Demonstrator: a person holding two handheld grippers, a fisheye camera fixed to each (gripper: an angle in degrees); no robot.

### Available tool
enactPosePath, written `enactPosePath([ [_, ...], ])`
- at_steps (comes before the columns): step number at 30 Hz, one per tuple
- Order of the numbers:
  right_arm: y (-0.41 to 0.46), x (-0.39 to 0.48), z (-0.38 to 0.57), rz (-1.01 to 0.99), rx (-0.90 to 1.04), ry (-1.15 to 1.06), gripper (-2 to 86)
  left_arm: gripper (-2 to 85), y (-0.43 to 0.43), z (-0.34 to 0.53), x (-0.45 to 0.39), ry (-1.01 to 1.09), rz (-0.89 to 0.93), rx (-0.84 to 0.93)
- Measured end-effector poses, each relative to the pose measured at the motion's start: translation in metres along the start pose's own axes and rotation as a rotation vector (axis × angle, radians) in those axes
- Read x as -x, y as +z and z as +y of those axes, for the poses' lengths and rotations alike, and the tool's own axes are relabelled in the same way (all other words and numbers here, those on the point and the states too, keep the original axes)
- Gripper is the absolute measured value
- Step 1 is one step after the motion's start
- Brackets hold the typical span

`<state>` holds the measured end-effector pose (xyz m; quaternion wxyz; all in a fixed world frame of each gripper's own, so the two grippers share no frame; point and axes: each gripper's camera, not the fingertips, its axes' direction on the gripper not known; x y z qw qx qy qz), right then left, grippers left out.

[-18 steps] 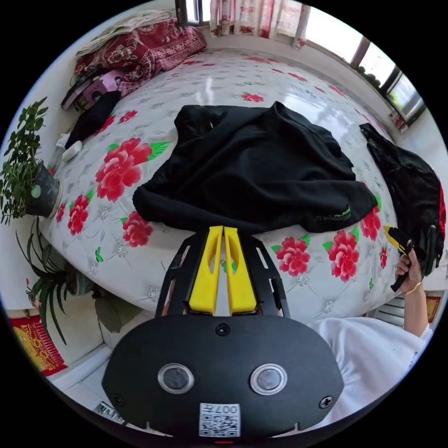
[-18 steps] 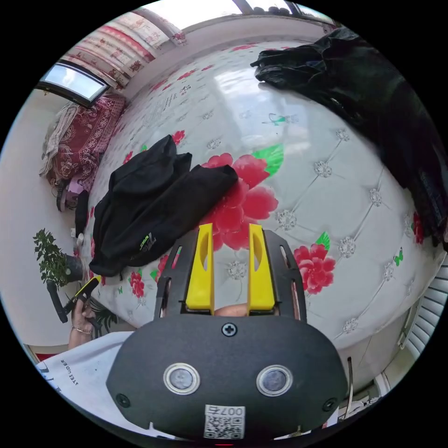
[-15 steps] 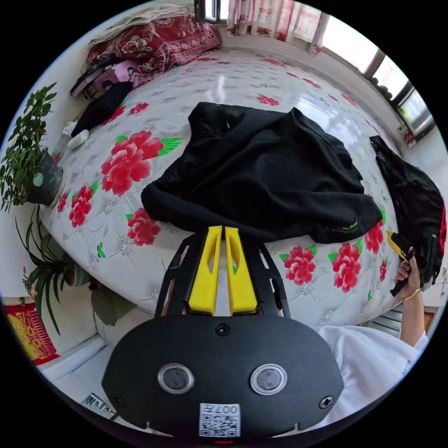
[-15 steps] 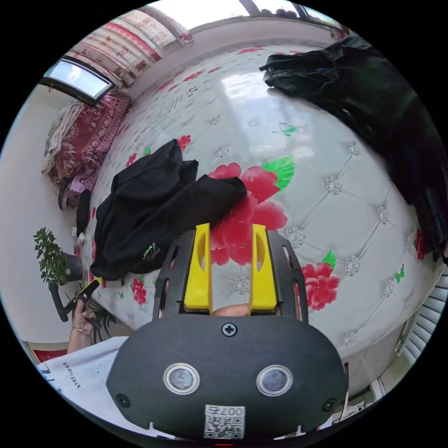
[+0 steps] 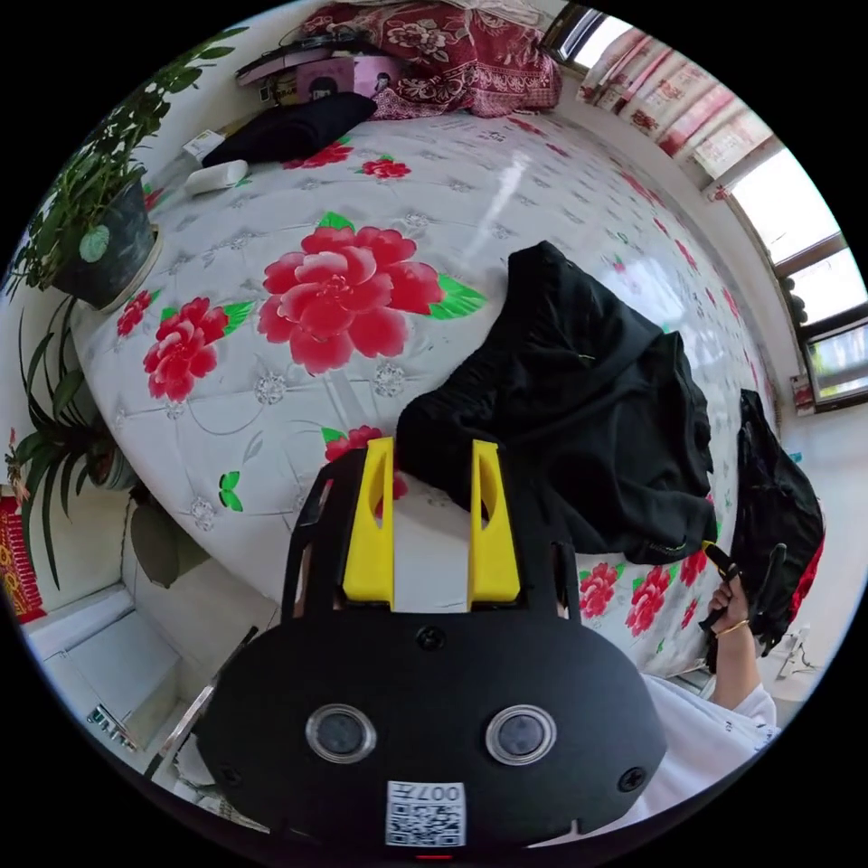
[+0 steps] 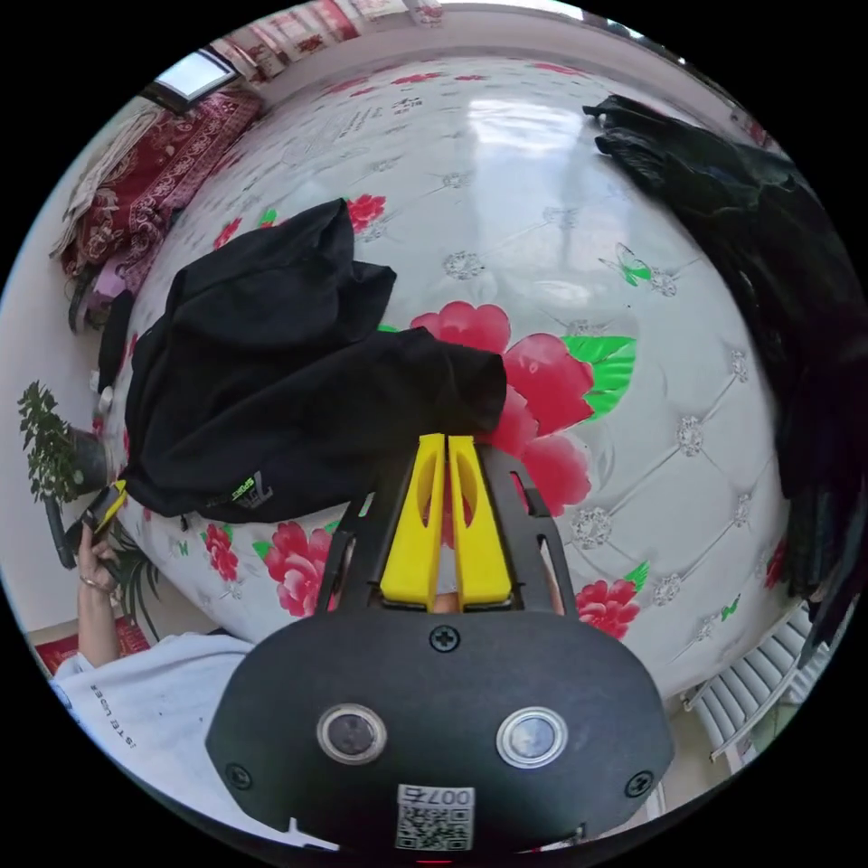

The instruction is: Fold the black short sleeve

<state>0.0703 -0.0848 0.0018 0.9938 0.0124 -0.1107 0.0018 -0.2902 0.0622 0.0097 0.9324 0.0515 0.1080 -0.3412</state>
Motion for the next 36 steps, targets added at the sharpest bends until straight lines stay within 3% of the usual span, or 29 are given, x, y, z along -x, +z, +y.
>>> enactPosePath([
  [2,-0.001,0.000,0.006,-0.044,-0.008,-0.027,0.6,11.4,0.015,-0.008,-0.003,0.028,0.009,0.042],
  [5,-0.015,-0.013,0.009,-0.149,-0.059,-0.008,0.1,4.0,0.047,-0.020,-0.009,0.070,-0.048,0.118],
  [10,-0.095,-0.040,-0.012,-0.359,-0.269,0.016,-0.2,-0.7,0.019,-0.068,0.003,-0.003,0.218,-0.009],
  [12,-0.144,-0.040,-0.023,-0.376,-0.394,-0.008,-0.2,-0.9,-0.038,-0.106,-0.017,0.067,0.317,-0.152],
  [16,-0.290,-0.031,0.001,-0.477,-0.826,-0.172,-0.2,-0.9,-0.163,-0.131,-0.051,0.205,0.449,-0.417],
  [21,-0.376,-0.008,0.099,-0.315,-1.074,-0.408,-0.1,-0.9,-0.279,-0.062,-0.060,0.423,0.486,-0.698],
  [25,-0.338,-0.013,0.169,-0.203,-0.949,-0.443,0.5,-0.5,-0.263,-0.001,-0.035,0.450,0.447,-0.648],
  [28,-0.244,-0.030,0.185,-0.108,-0.712,-0.267,2.4,0.6,-0.193,0.039,-0.017,0.409,0.296,-0.467],
  [29,-0.195,-0.043,0.186,-0.027,-0.595,-0.122,4.1,2.0,-0.151,0.051,-0.008,0.359,0.225,-0.360],
  [32,-0.088,-0.066,0.192,-0.005,-0.229,0.019,7.6,4.6,-0.052,0.083,0.027,0.186,0.161,-0.093],
  [36,-0.045,-0.064,0.194,-0.085,-0.144,0.063,9.9,7.4,0.006,0.113,0.068,-0.010,0.227,0.042],
])
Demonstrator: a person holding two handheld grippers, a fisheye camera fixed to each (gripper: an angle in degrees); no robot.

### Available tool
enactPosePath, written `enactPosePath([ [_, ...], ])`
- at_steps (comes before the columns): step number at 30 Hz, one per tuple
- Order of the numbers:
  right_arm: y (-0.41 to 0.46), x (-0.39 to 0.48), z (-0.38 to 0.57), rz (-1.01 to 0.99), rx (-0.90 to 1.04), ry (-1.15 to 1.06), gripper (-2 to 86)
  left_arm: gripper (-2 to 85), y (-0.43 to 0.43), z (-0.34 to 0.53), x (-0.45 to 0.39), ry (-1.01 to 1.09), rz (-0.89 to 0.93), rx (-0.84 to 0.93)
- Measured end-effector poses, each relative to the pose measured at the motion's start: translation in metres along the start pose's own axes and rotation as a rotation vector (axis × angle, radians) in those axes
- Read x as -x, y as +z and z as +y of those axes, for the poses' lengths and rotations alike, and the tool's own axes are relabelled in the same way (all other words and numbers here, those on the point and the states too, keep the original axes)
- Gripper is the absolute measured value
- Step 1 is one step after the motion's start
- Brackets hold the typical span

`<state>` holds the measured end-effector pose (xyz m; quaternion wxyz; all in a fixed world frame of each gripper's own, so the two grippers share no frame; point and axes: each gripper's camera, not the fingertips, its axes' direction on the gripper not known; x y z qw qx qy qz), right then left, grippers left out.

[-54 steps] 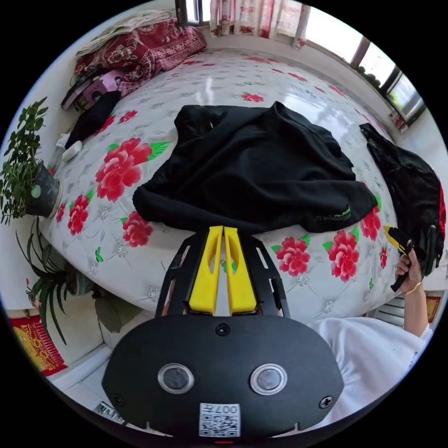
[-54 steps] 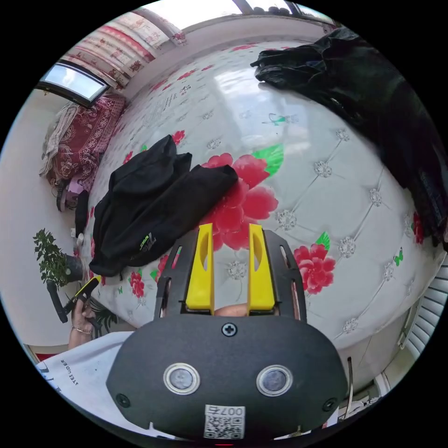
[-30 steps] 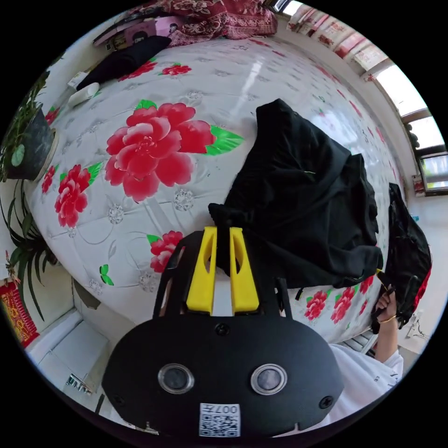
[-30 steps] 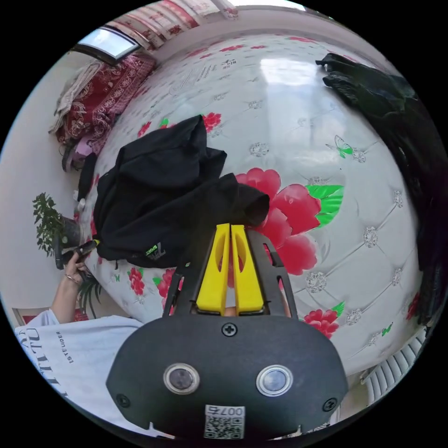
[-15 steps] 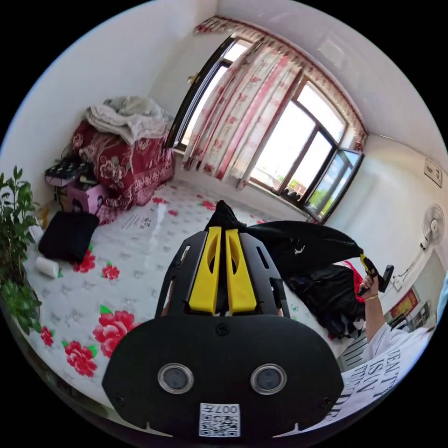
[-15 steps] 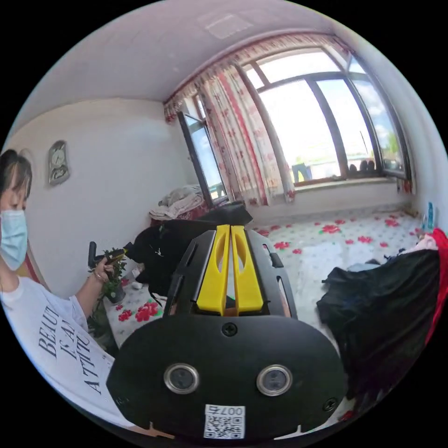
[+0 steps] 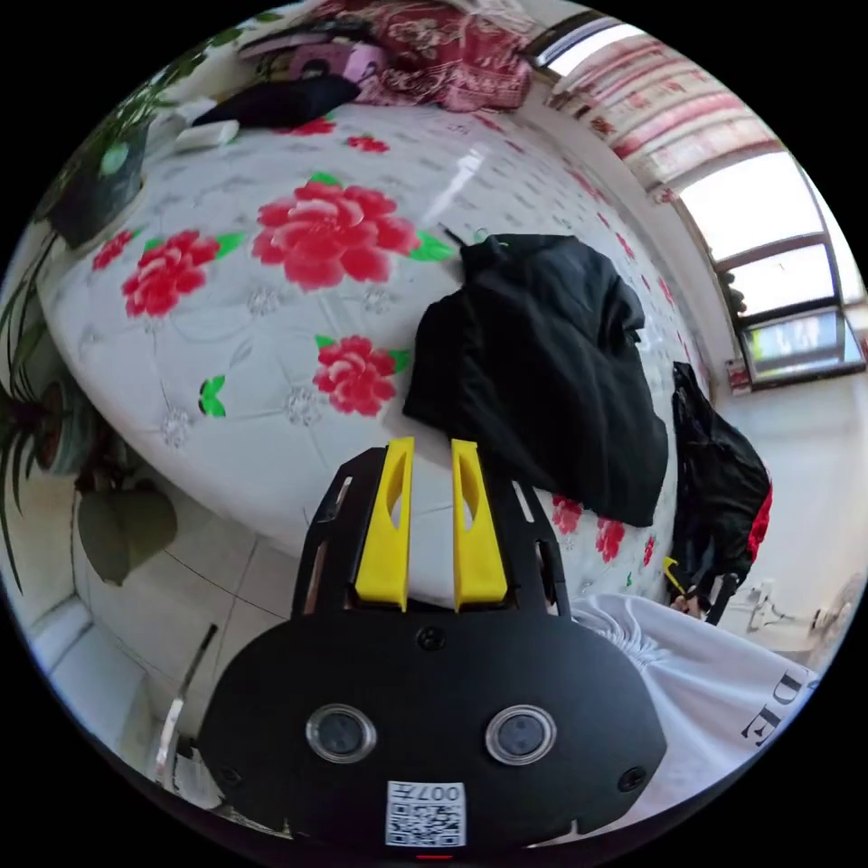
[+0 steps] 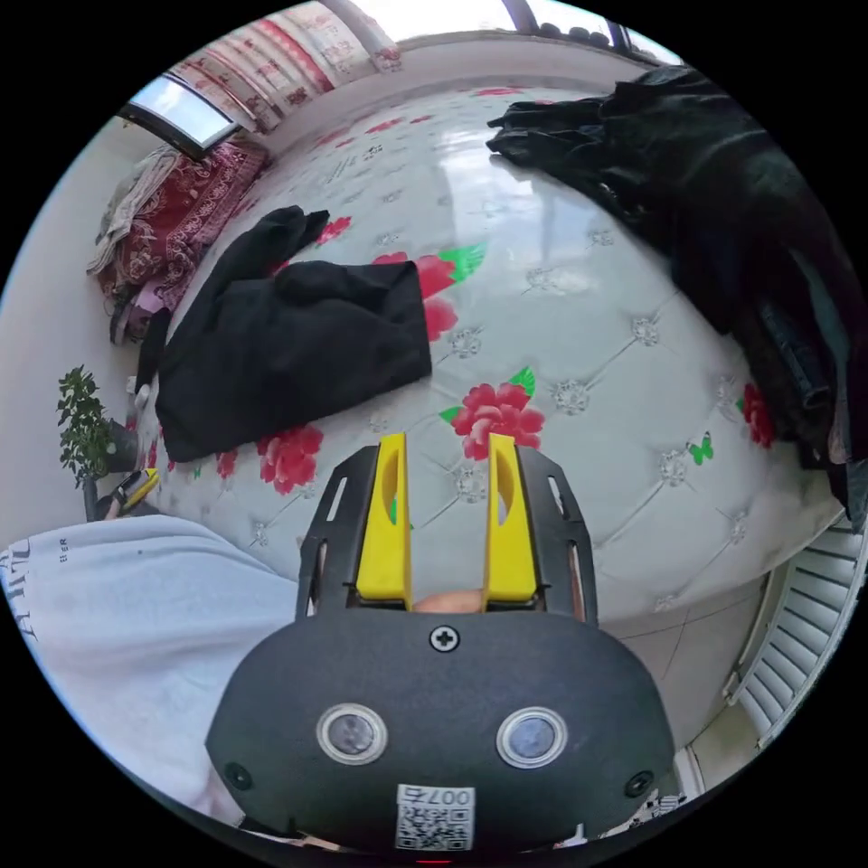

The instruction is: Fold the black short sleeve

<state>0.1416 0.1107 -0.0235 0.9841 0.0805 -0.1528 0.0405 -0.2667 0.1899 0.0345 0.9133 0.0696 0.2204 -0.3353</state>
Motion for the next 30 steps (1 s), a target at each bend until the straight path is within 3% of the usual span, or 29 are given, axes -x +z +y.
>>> enactPosePath([
  [9,0.015,0.028,-0.086,0.000,-0.060,-0.116,10.1,10.2,0.018,-0.043,-0.020,0.109,-0.061,-0.017],
  [14,0.065,0.040,-0.118,0.059,0.166,-0.160,6.7,8.7,0.052,-0.062,-0.049,0.162,-0.192,0.074],
  [15,0.062,0.043,-0.118,0.099,0.128,-0.167,6.0,8.2,0.055,-0.064,-0.057,0.187,-0.227,0.077],
  [19,0.027,0.049,-0.128,-0.063,0.120,-0.290,0.9,4.6,0.054,-0.074,-0.071,0.273,-0.288,0.102],
  [23,-0.045,0.032,-0.113,-0.021,0.013,-0.299,0.6,-0.4,0.004,-0.073,-0.087,0.347,-0.181,0.074],
  [26,-0.041,0.014,-0.094,0.108,0.112,-0.256,1.8,-0.5,-0.003,-0.055,-0.095,0.416,-0.074,0.130],
  [30,-0.020,0.006,-0.094,0.289,0.210,-0.159,7.1,1.3,0.003,-0.048,-0.084,0.313,-0.067,0.133],
])
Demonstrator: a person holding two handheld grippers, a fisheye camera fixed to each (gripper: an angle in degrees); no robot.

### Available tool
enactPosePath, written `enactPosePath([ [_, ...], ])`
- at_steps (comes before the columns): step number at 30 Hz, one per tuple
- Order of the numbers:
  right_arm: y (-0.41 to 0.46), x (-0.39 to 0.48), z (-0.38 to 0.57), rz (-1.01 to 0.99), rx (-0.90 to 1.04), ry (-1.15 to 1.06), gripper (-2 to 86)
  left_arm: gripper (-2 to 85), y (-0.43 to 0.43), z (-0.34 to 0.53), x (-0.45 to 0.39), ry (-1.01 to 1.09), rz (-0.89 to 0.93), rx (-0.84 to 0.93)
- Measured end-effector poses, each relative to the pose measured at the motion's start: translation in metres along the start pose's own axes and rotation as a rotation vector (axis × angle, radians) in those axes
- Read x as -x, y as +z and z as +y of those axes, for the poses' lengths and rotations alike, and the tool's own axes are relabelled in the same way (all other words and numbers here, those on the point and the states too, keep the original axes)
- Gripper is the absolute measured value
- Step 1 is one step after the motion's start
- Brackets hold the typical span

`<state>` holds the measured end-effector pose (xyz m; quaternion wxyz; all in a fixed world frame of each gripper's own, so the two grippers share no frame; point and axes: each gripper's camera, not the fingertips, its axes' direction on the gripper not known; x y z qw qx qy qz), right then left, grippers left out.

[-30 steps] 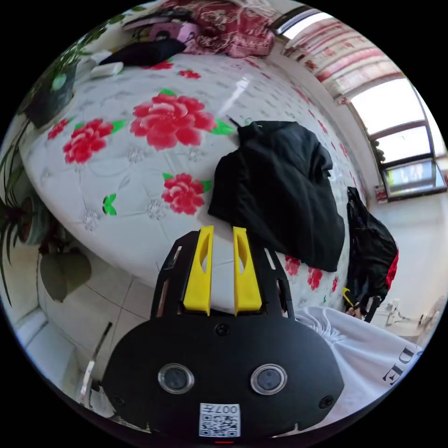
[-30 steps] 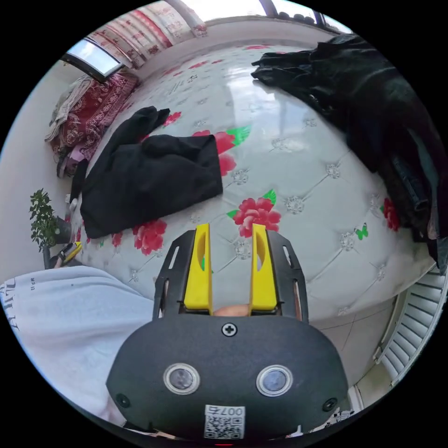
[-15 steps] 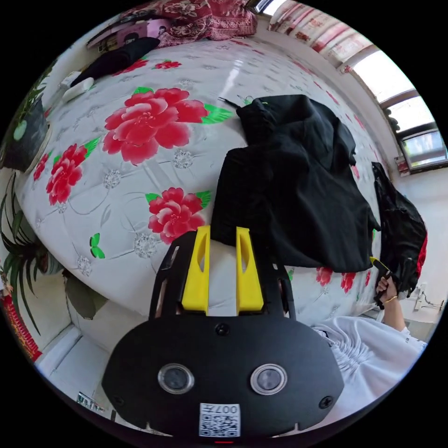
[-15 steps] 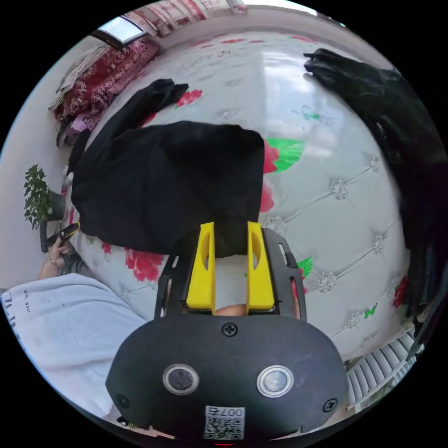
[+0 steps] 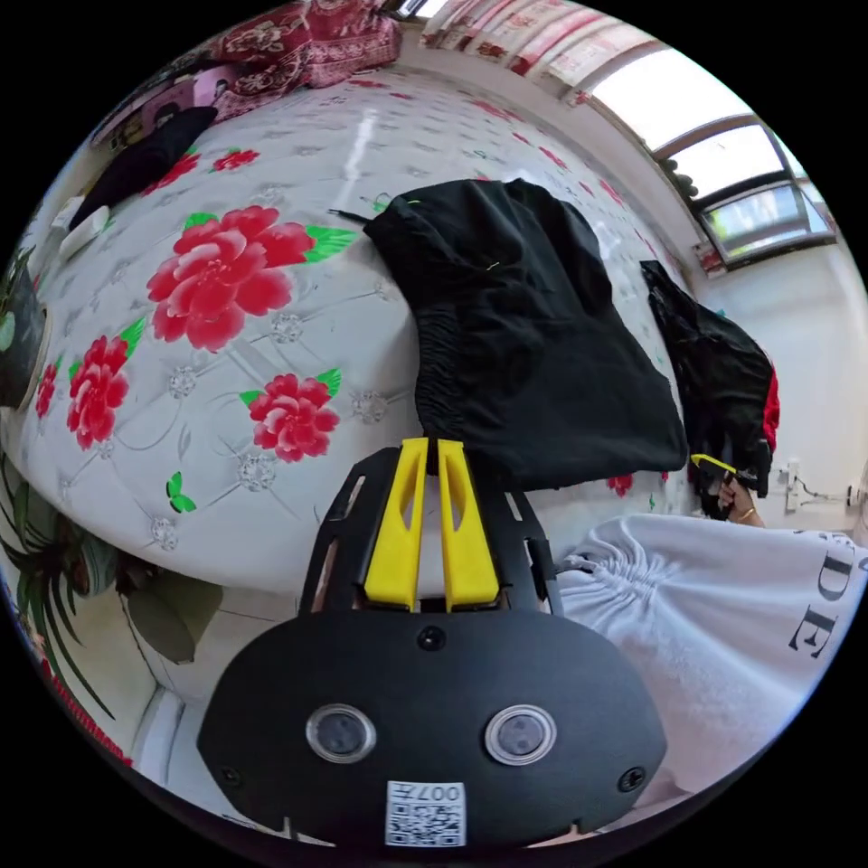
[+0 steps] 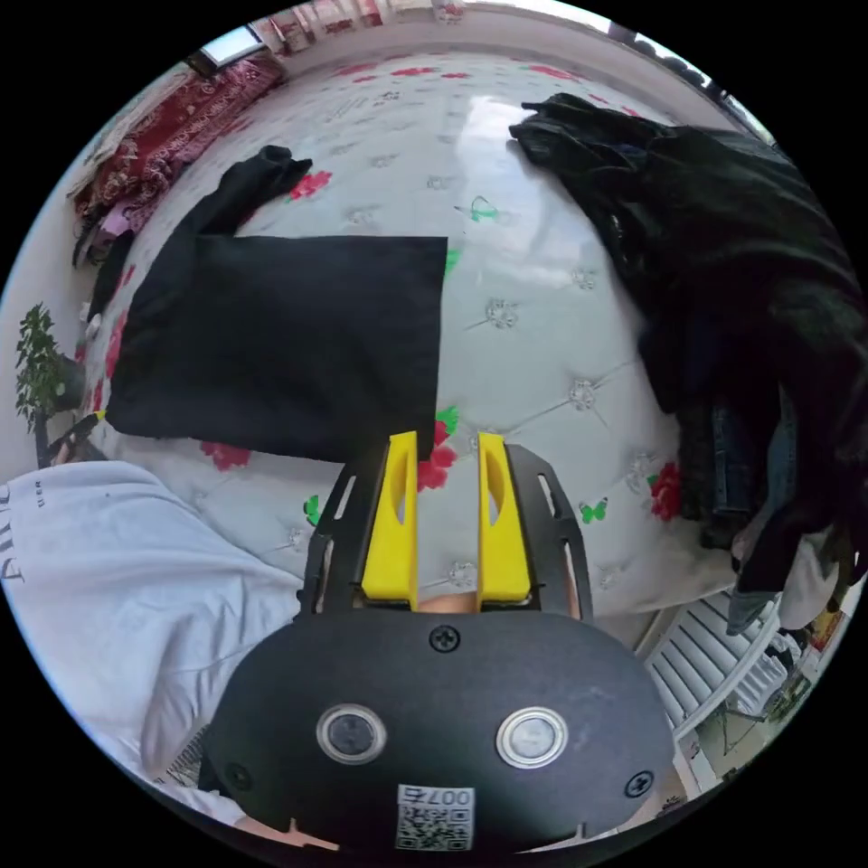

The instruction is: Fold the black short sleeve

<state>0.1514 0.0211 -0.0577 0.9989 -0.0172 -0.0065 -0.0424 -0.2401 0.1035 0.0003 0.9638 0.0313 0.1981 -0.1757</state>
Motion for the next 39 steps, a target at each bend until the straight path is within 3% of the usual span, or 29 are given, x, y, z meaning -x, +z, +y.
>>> enactPosePath([
  [3,-0.024,0.024,-0.024,0.041,-0.192,-0.031,9.1,5.0,-0.013,-0.012,0.018,-0.080,-0.079,-0.039],
  [5,-0.034,0.052,-0.063,-0.042,-0.316,-0.088,9.3,6.4,-0.020,-0.029,0.028,-0.118,-0.081,-0.058],
  [11,-0.008,0.134,-0.214,-0.215,-0.327,-0.224,8.8,10.3,-0.006,-0.125,0.018,-0.131,-0.021,-0.121],
  [18,0.049,0.216,-0.330,-0.257,-0.227,-0.288,5.7,11.5,0.054,-0.221,-0.039,-0.048,-0.219,-0.025],
  [19,0.060,0.226,-0.338,-0.204,-0.178,-0.285,4.2,11.3,0.060,-0.225,-0.046,-0.034,-0.254,-0.004],
  [22,0.041,0.227,-0.328,-0.074,-0.279,-0.405,1.4,7.7,0.069,-0.234,-0.077,0.084,-0.356,0.009],
  [26,0.002,0.163,-0.265,0.224,-0.476,-0.379,1.0,4.6,0.068,-0.239,-0.090,0.111,-0.444,0.025],
  [30,0.026,0.090,-0.234,0.255,-0.234,-0.215,3.4,4.6,0.074,-0.234,-0.114,0.157,-0.529,-0.010],
  [33,0.017,0.063,-0.214,0.169,-0.241,-0.117,5.5,4.9,0.078,-0.236,-0.128,0.170,-0.570,-0.001],
  [35,-0.005,0.063,-0.211,-0.010,-0.377,-0.113,7.2,5.0,0.079,-0.238,-0.135,0.179,-0.580,0.014],
  [39,-0.013,0.077,-0.248,-0.328,-0.401,-0.150,10.0,5.4,0.077,-0.240,-0.139,0.177,-0.566,0.033],
])
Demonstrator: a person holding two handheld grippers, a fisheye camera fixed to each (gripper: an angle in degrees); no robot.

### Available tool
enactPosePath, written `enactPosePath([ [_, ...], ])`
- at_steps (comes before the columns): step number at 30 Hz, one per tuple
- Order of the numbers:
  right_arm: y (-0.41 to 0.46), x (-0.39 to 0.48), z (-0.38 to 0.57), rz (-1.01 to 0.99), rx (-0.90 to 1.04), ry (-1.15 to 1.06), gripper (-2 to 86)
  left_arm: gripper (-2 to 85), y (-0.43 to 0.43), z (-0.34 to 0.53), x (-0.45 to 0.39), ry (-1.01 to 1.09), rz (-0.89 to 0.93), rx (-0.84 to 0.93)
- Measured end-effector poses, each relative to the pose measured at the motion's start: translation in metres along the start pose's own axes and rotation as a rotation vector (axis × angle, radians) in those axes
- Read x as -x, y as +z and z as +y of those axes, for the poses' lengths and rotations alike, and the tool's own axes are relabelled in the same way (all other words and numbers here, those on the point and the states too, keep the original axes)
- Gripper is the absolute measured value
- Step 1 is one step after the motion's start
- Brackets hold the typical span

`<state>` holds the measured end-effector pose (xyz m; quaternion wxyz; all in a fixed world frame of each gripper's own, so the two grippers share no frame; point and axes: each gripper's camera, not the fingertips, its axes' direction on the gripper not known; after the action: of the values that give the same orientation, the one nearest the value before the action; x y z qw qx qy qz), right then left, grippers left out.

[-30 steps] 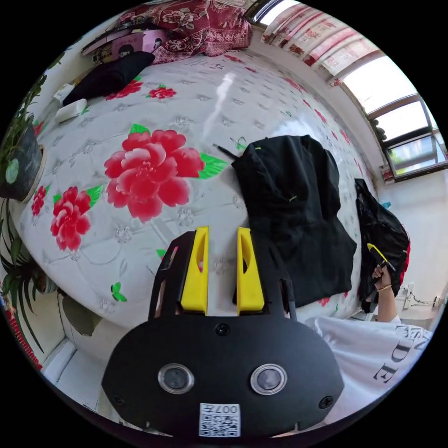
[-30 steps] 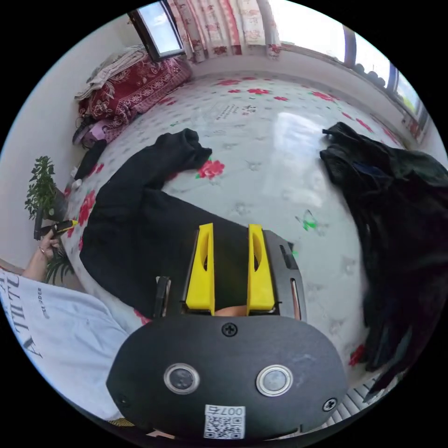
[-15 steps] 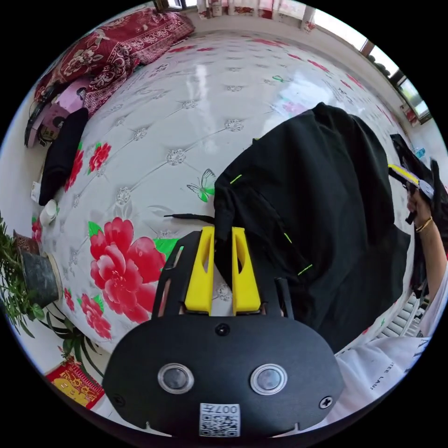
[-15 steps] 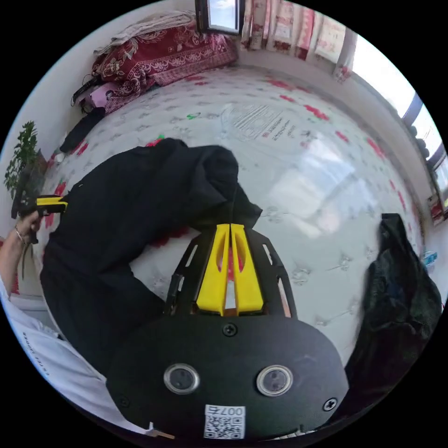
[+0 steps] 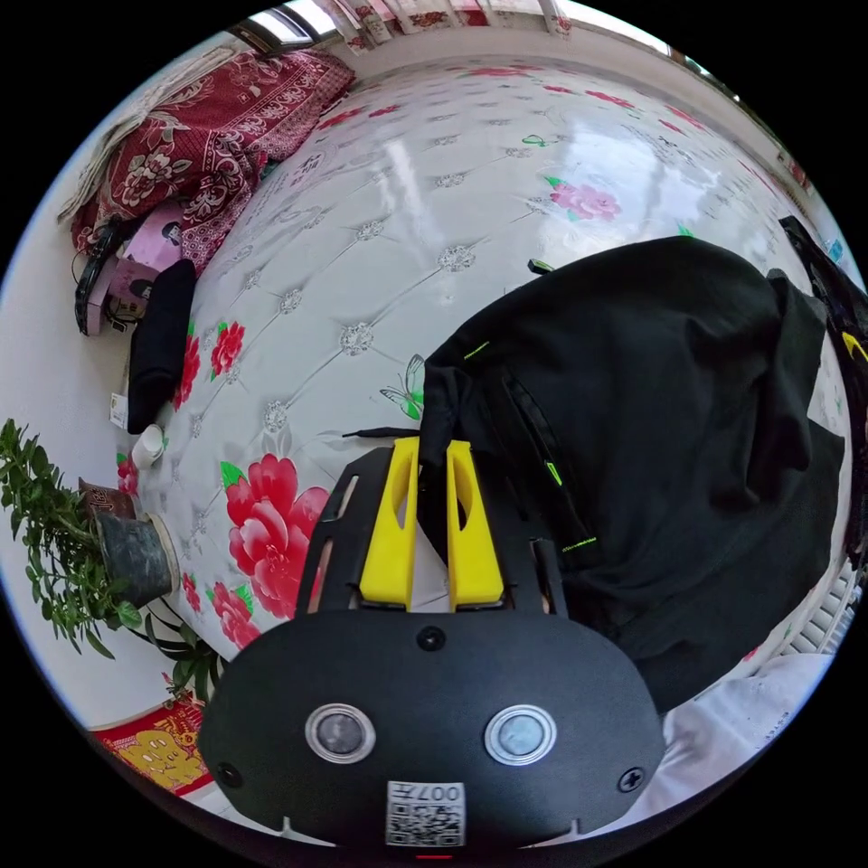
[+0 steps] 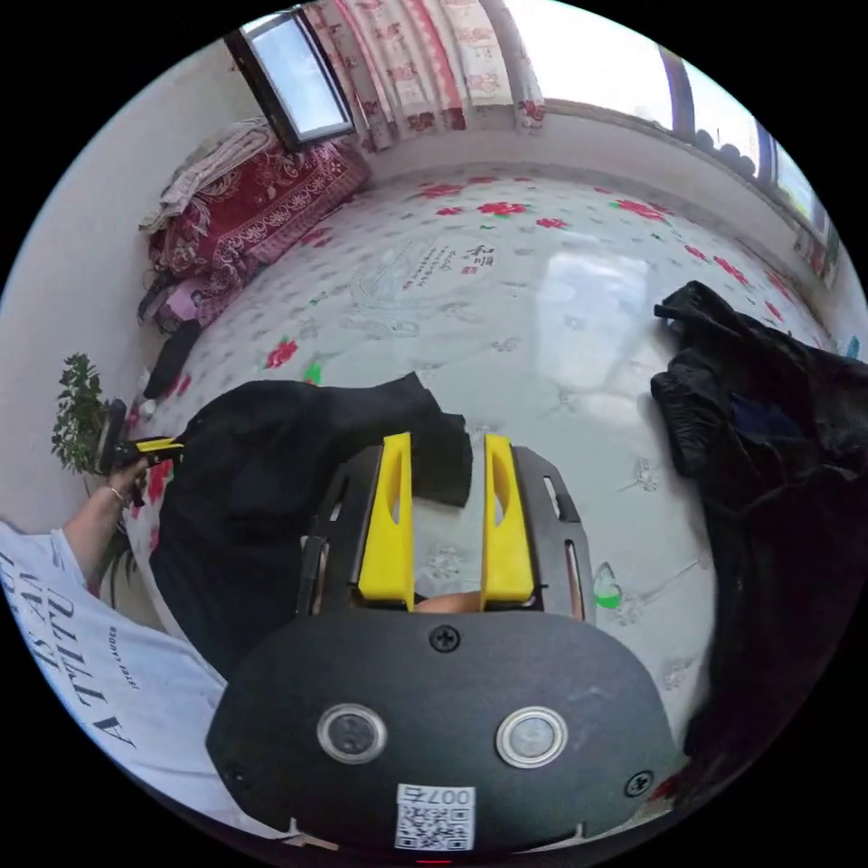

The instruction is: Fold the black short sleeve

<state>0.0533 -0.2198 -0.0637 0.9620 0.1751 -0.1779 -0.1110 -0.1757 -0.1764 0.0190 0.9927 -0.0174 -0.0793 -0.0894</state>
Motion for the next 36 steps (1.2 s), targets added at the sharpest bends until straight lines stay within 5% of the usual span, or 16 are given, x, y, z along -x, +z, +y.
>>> enactPosePath([
  [7,0.093,0.012,-0.072,-0.025,0.299,-0.016,3.5,5.6,-0.001,0.001,-0.004,-0.004,0.005,0.011],
  [14,-0.082,0.043,-0.020,-0.097,-0.289,-0.373,0.4,5.6,-0.003,0.006,-0.005,-0.032,0.007,0.013],
  [16,-0.094,0.040,0.007,-0.020,-0.193,-0.420,0.6,5.6,-0.003,0.008,-0.006,-0.040,0.005,0.010],
  [21,-0.036,-0.015,0.068,0.283,0.237,-0.144,2.6,6.1,-0.006,0.008,-0.014,-0.011,-0.030,0.017],
  [24,-0.040,-0.011,0.079,0.251,0.147,-0.044,3.5,6.8,-0.024,0.013,-0.009,-0.007,-0.035,-0.011],
  [28,-0.015,0.043,0.059,0.207,0.016,-0.173,4.5,6.7,-0.048,0.026,0.003,-0.047,0.041,-0.081],
  [36,0.099,0.094,0.008,0.264,0.171,-0.354,6.4,6.3,-0.021,0.013,-0.023,0.047,-0.078,-0.082],
])
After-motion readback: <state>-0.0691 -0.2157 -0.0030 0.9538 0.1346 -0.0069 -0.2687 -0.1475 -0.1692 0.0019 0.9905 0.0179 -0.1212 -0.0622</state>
